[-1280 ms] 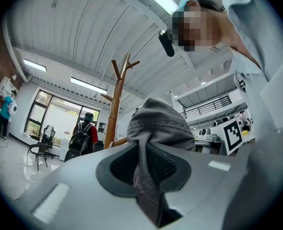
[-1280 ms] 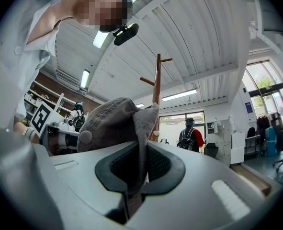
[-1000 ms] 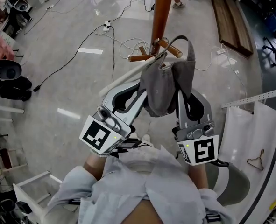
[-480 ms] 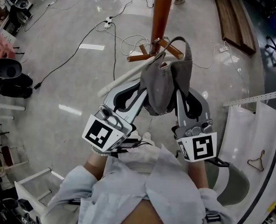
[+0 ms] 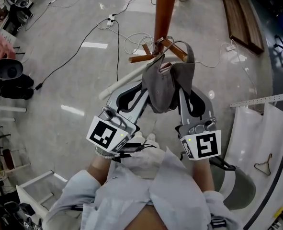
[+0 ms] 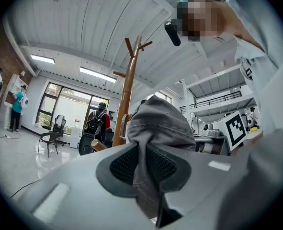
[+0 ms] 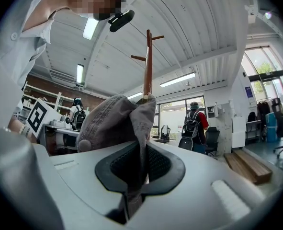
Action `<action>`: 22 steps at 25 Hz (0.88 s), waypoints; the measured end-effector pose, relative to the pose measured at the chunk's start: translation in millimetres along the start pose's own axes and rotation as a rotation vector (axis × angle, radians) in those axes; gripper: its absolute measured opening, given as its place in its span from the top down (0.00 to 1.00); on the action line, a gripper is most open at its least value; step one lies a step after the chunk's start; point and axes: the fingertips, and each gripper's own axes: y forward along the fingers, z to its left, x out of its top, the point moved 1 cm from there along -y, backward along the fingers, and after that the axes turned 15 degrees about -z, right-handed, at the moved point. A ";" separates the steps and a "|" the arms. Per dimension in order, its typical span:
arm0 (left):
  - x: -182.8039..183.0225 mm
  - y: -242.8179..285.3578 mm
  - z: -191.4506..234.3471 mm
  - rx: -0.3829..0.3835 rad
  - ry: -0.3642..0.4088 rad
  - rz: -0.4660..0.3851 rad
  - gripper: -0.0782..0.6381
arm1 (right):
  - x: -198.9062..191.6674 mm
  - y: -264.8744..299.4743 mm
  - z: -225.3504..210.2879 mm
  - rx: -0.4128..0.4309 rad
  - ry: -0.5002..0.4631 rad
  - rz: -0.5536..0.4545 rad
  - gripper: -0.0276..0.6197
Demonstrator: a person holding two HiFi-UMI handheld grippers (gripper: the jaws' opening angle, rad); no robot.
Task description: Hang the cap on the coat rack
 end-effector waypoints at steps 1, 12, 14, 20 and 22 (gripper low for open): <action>-2.5 0.1 0.4 0.004 -0.002 0.004 0.81 | -2.1 0.2 -1.1 -0.001 0.002 0.003 0.92; -13.7 2.1 1.5 0.016 0.001 0.023 0.81 | -19.3 1.7 -8.5 -0.017 0.041 0.033 0.92; -16.0 1.9 2.5 0.023 0.000 0.027 0.81 | -22.7 2.9 -9.0 -0.015 0.044 0.039 0.92; -24.0 0.1 8.7 0.045 0.010 0.050 0.81 | -33.4 8.8 -8.9 0.000 0.046 0.060 0.92; -27.8 -1.2 11.3 0.055 0.012 0.061 0.81 | -38.4 10.0 -8.5 0.006 0.048 0.069 0.92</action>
